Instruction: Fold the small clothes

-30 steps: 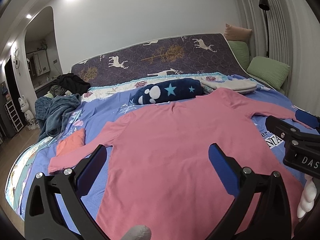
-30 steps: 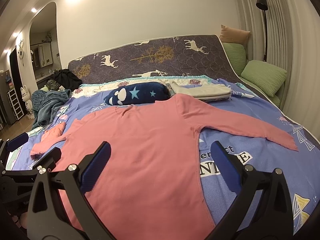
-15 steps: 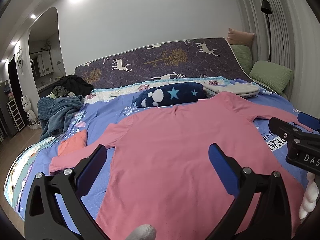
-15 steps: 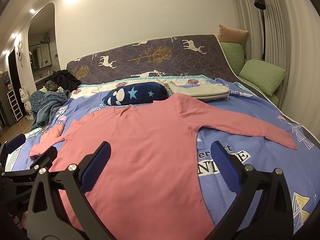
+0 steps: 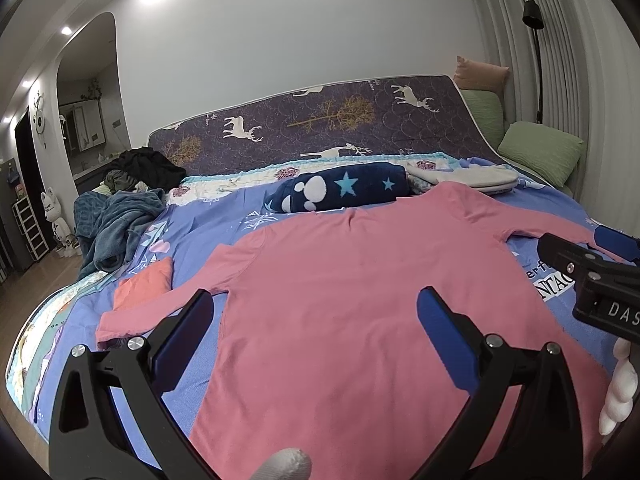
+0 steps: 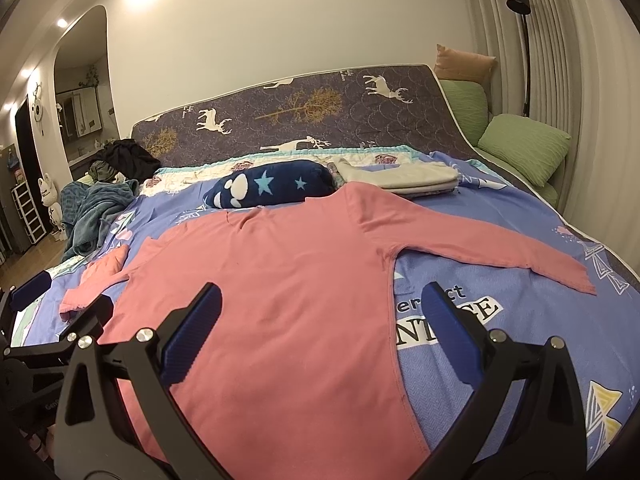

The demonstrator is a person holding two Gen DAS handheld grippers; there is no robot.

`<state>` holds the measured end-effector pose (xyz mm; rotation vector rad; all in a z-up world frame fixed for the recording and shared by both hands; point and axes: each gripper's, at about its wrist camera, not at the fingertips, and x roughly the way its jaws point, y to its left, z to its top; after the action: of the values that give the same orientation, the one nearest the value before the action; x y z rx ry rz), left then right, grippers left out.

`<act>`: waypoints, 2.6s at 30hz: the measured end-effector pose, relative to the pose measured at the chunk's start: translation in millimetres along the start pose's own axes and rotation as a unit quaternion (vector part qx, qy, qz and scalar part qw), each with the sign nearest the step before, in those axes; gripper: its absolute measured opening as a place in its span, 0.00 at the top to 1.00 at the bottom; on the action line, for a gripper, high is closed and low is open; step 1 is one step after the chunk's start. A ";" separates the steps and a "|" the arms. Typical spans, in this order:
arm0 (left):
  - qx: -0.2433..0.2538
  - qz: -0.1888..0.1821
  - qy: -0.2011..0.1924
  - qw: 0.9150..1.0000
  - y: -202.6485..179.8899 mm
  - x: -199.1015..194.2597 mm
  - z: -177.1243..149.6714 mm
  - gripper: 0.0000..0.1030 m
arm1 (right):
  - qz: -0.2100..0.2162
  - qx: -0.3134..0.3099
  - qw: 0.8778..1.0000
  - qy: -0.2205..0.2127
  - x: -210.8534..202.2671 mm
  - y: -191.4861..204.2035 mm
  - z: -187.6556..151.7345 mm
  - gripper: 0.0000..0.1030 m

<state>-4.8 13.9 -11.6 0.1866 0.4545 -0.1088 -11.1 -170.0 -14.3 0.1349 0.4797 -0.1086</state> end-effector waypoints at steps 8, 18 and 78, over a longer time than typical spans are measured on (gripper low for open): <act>-0.009 -0.003 0.002 1.000 4.3 2.9 -2.3 0.01 | 0.002 -0.003 1.000 0.000 2.6 1.1 0.2 0.02; -0.010 -0.006 0.012 1.000 7.3 12.3 -4.3 0.01 | -0.003 -0.010 1.000 0.004 10.1 4.7 2.0 0.02; -0.404 -0.027 -0.002 0.914 360.7 184.5 15.3 0.95 | 0.060 -0.193 0.975 0.090 150.8 163.6 30.4 0.02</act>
<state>219.1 351.6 -24.6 -0.6427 0.4682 0.0316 157.8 -24.4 -41.0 -0.2089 0.6634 0.1171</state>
